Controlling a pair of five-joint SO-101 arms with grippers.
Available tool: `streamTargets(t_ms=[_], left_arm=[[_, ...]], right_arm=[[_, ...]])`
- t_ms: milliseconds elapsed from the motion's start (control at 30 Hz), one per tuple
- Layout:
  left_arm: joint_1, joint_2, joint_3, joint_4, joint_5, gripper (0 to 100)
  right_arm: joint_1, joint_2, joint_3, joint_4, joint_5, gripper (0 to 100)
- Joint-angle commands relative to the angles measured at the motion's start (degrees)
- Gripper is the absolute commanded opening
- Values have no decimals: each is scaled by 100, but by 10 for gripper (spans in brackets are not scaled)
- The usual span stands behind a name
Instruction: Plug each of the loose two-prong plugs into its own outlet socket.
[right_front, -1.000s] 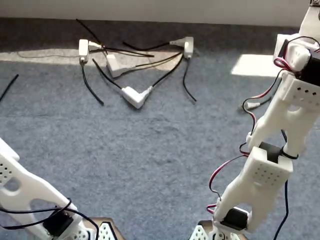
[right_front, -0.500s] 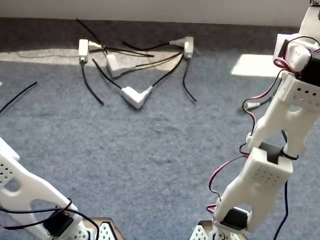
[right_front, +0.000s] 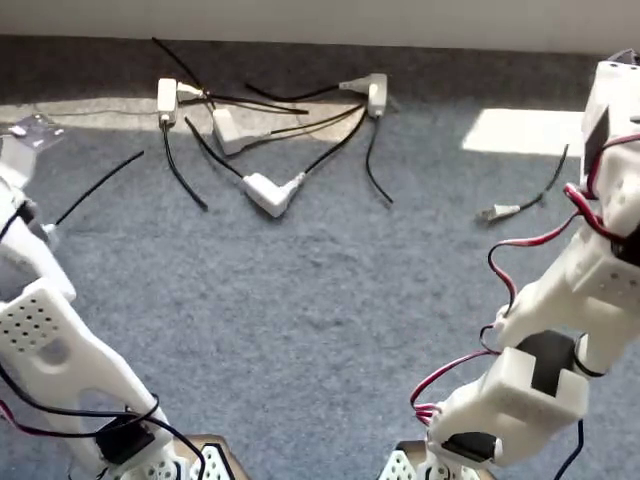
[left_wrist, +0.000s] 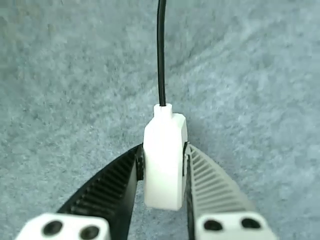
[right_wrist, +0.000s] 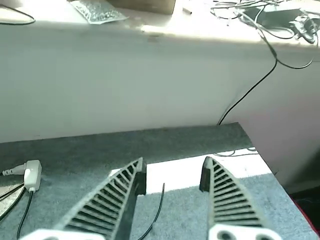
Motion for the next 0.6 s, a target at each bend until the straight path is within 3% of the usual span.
streamTargets(t_ms=[0, 300, 567], left_arm=[[884, -1174, 356, 114, 800, 18], [3108, -4207, 3336, 97, 1811, 18], [5648, -6026, 5165, -9, 3095, 20]], right_arm=[[180, -558, 13, 224, 88, 181], [787, -857, 84, 224, 88, 181], [1323, -901, 1833, 224, 88, 181]])
